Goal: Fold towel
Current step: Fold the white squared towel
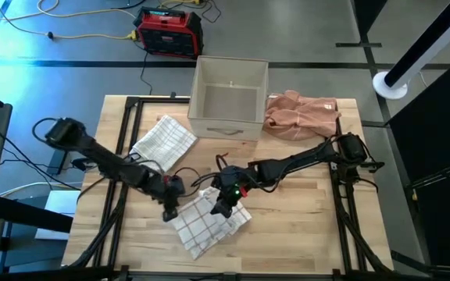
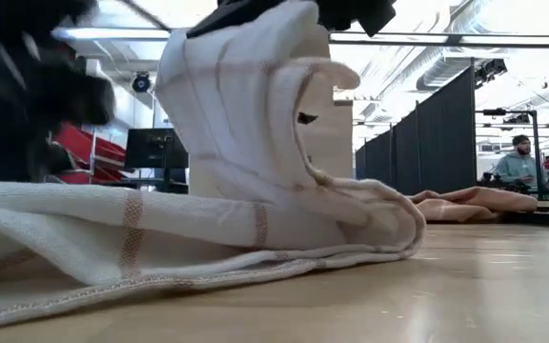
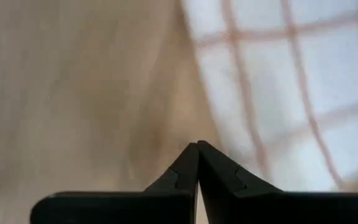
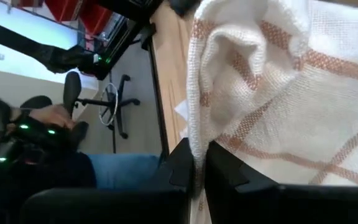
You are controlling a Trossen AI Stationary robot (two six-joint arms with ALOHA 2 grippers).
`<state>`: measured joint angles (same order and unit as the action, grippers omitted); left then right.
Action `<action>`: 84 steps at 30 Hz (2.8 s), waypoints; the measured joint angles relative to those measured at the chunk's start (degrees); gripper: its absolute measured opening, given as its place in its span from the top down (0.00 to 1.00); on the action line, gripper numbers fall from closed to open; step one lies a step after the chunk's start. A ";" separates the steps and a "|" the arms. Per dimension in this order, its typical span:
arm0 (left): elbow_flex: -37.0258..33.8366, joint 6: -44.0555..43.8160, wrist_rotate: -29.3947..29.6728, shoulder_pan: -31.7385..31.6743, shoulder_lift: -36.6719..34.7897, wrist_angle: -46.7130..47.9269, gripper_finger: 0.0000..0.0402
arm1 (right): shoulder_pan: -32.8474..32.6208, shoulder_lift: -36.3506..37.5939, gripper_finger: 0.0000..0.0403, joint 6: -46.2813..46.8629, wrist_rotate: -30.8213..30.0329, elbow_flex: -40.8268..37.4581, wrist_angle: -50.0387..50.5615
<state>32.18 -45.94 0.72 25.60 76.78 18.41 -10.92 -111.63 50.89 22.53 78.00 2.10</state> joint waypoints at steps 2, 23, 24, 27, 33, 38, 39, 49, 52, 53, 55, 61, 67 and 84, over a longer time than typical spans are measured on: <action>2.98 -3.66 3.48 3.47 -2.83 4.89 1.00 | 0.00 0.00 0.97 -0.50 -0.03 -0.02 1.60; 11.82 -27.54 17.20 20.17 20.59 -6.55 1.00 | -0.46 -0.02 0.97 -3.08 -3.12 -0.04 -7.31; 11.85 -27.13 17.43 20.17 21.04 -6.63 1.00 | -0.90 -0.02 0.97 -2.42 -3.72 -0.04 -8.38; 11.83 -26.49 18.25 20.23 21.32 -5.96 1.00 | -2.12 -0.02 0.97 -0.38 -6.25 -0.04 -10.43; 11.79 -24.28 19.29 20.26 21.43 -5.77 1.00 | -3.52 -0.96 0.97 3.33 -5.95 -0.07 -13.41; 11.74 -23.93 19.29 20.22 21.46 -5.75 1.00 | -4.48 -4.48 0.97 5.65 -5.36 2.22 -14.57; 11.72 -23.93 19.30 20.23 21.47 -5.75 1.00 | -4.64 -5.65 0.97 5.69 -5.22 3.10 -14.20; 11.64 -23.88 19.10 20.20 21.09 -5.88 1.00 | -4.20 -8.59 0.93 7.46 -5.26 6.69 -10.61; 11.64 -23.88 19.32 20.22 21.09 -5.88 1.00 | -4.09 -8.60 0.77 7.93 -3.18 6.69 -10.73; 11.64 -23.88 19.31 20.22 21.09 -5.88 1.00 | -4.12 -8.59 0.72 8.05 -2.83 6.69 -10.97; 11.63 -23.89 19.29 20.21 20.74 -5.78 1.00 | -4.19 -8.59 0.60 7.85 -2.33 6.69 -10.94; 14.60 -29.30 19.02 20.11 15.87 10.59 1.00 | -4.15 -8.59 0.37 7.63 0.49 6.69 -11.01; 22.49 -31.42 16.49 20.49 8.32 33.13 1.00 | -3.33 -6.67 0.33 6.61 4.21 6.69 -9.26; 17.87 -23.59 25.82 20.48 10.49 13.40 1.00 | -0.28 -5.19 0.97 -19.37 -18.76 6.60 8.01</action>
<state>50.04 -69.53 26.54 46.09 87.27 31.81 -11.20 -116.82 31.52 3.78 84.60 10.11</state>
